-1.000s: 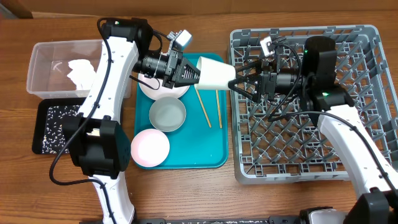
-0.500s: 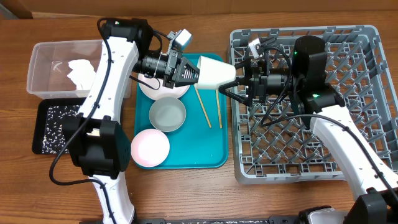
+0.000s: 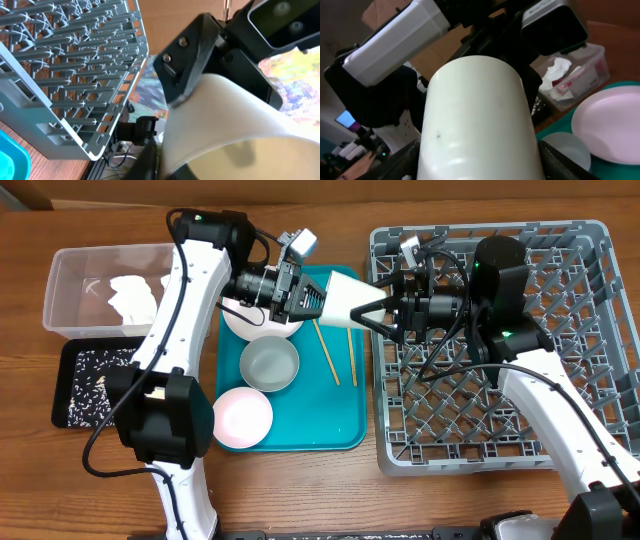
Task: Sort waste into correct bins and load items into the dishwasher
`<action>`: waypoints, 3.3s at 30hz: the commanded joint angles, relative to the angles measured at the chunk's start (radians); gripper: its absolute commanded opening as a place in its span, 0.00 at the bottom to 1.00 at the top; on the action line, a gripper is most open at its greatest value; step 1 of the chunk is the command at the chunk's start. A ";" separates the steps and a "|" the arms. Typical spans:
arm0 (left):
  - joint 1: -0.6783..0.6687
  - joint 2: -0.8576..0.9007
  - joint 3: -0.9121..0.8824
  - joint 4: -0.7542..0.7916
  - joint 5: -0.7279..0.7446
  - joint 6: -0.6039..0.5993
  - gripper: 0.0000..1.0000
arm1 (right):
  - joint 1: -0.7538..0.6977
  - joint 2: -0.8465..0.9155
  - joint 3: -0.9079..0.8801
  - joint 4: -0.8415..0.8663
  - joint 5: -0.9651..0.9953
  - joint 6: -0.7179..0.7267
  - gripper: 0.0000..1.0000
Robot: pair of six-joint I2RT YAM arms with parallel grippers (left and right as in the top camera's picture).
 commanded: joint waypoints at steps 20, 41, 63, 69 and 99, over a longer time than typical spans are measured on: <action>0.082 -0.023 0.017 0.118 -0.072 -0.089 0.62 | -0.060 -0.005 0.017 -0.153 0.036 0.037 0.58; 0.126 -0.023 0.017 0.260 -0.491 -0.269 0.66 | -0.158 -0.302 0.069 -0.976 0.700 0.033 0.59; 0.097 -0.023 0.017 0.282 -0.693 -0.299 0.66 | 0.234 -0.230 0.098 -1.501 1.175 0.368 0.60; 0.097 -0.023 0.017 0.282 -0.702 -0.299 0.66 | 0.283 -0.074 0.098 -1.504 1.205 0.386 0.64; 0.097 -0.050 0.538 0.003 -1.196 -0.456 0.63 | 0.324 0.076 0.453 -1.160 1.134 0.296 0.83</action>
